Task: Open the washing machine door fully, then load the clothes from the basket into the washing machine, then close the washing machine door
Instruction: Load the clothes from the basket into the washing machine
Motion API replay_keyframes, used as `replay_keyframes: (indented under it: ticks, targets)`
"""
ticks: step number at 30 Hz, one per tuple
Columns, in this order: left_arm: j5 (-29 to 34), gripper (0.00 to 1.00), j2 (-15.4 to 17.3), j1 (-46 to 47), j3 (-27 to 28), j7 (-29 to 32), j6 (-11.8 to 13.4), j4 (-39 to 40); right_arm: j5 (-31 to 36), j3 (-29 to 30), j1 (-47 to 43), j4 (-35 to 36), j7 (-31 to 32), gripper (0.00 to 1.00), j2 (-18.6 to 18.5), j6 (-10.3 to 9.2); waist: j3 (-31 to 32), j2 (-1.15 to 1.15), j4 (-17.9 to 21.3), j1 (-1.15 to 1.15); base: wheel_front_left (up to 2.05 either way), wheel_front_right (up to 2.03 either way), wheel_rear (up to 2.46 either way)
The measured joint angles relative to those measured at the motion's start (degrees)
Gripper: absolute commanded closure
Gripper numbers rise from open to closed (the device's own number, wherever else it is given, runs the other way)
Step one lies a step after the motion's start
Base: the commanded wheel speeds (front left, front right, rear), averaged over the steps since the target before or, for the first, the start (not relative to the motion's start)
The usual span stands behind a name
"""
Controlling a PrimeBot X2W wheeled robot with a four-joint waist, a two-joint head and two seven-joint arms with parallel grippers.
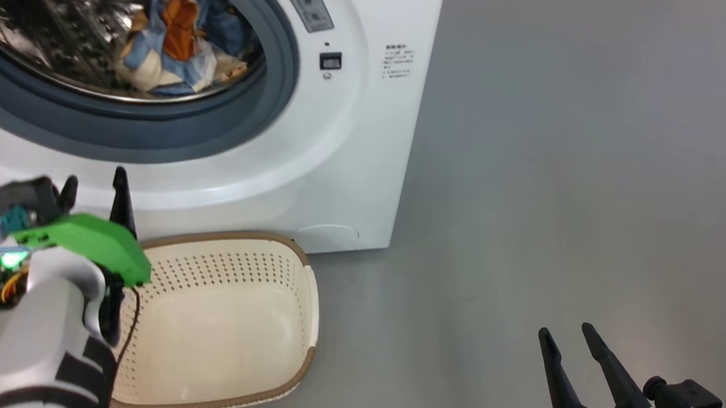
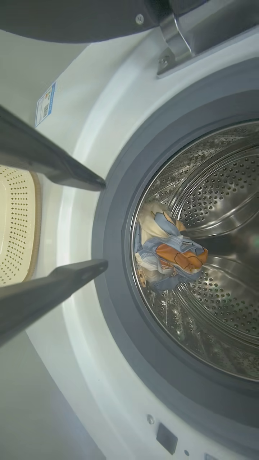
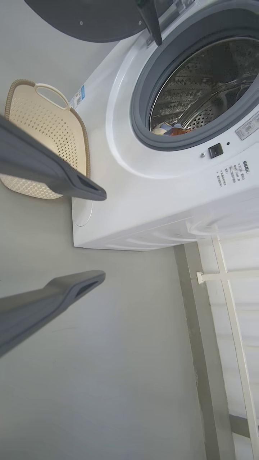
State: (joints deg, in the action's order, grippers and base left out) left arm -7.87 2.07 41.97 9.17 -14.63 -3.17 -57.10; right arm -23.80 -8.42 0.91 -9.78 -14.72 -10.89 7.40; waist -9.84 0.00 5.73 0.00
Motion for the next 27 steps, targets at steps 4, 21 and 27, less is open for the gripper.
replay_keyframes:
  ticks: [4, 21, 27]
  targets:
    - [-1.18, 0.00, -0.44, -4.16, -0.43, 0.00, -0.71, 3.61, 0.00, 0.03, -1.16, -0.04, 0.00, 0.00, 0.03, 0.00, 1.55, 0.00, -0.68, 0.00, 0.00, 0.00, 0.00]
    - [-11.32, 0.00, -0.86, -23.97, -10.32, 0.00, 3.46, 23.62, 0.09, -0.12, -3.36, -0.21, 0.00, 0.00, 1.01, 0.00, 6.34, 0.00, -1.63, 0.00, 0.00, 0.00, 0.00]
    - [-12.38, 0.00, -0.71, -33.30, -10.06, 0.00, 4.46, 31.81, 0.46, -0.16, -3.87, -0.31, 0.00, 0.00, 0.89, 0.00, 8.25, 0.00, -0.95, 0.00, 0.00, 0.00, 0.00]
